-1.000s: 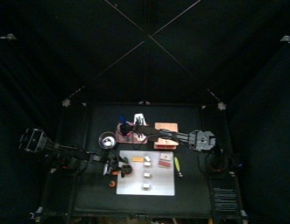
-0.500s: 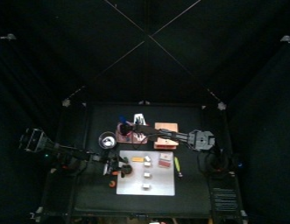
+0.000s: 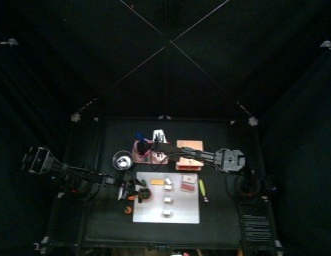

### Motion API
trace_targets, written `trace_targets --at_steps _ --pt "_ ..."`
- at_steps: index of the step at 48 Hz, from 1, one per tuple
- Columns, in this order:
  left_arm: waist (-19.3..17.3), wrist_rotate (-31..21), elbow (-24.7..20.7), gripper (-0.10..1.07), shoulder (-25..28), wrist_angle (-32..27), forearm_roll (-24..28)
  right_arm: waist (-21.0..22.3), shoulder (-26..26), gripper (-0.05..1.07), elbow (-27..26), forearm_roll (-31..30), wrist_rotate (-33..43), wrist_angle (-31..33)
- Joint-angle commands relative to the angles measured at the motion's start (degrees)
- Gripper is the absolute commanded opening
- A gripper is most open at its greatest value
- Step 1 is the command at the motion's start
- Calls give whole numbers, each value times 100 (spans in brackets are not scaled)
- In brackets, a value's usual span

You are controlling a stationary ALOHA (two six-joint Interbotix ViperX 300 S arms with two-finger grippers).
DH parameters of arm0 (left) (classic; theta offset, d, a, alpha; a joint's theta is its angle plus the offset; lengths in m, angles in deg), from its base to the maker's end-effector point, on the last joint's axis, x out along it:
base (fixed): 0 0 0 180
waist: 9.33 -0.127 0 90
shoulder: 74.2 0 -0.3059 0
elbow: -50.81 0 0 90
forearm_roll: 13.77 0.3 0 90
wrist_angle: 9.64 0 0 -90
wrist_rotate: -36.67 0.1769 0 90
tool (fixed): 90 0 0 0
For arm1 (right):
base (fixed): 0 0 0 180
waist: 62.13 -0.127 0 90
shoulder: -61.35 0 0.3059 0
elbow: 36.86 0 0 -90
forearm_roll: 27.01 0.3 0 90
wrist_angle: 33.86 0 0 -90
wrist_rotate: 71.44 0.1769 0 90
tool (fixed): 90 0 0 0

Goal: Place the knife back into the cup

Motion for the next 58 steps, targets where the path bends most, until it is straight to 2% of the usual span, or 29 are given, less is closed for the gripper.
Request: trace_targets --at_steps 1,13,22,38,58 --pt "-9 9 -53 83 -26 44 0 26 -149 71 -404 -18 0 -26" --pt "-9 9 -44 83 -26 44 0 18 -158 71 -431 -158 -9 -26" --pt "-9 9 -35 83 -26 44 0 -9 -149 70 -598 -677 0 -70" --pt "-9 9 -9 83 -35 44 0 -105 -35 70 -940 -202 -62 -105" --pt "-9 9 -9 83 -35 35 0 -149 9 71 -1046 -220 -123 -105"
